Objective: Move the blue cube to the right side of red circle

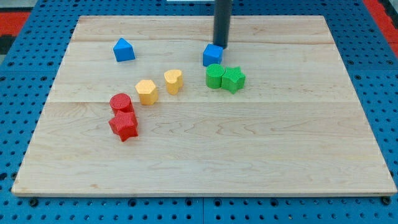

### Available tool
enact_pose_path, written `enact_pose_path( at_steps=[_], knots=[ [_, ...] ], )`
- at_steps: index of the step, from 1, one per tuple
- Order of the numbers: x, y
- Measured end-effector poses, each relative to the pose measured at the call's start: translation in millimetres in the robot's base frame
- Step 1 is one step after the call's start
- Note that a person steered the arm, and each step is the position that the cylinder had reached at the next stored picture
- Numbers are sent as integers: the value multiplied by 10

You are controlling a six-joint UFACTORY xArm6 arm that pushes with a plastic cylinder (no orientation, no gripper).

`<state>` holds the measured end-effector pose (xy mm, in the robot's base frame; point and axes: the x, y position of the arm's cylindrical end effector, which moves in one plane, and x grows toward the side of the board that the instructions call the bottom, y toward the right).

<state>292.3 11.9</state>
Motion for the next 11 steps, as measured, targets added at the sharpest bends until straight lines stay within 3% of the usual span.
enact_pose_path(
  at_steps=[1, 2, 4, 6, 7, 8, 9, 11],
  knots=[
    [17, -358],
    [145, -129],
    [646, -217],
    [358, 20],
    [247, 1005],
    [187, 1483],
    [442, 1624],
    [-190, 1403]
  ],
)
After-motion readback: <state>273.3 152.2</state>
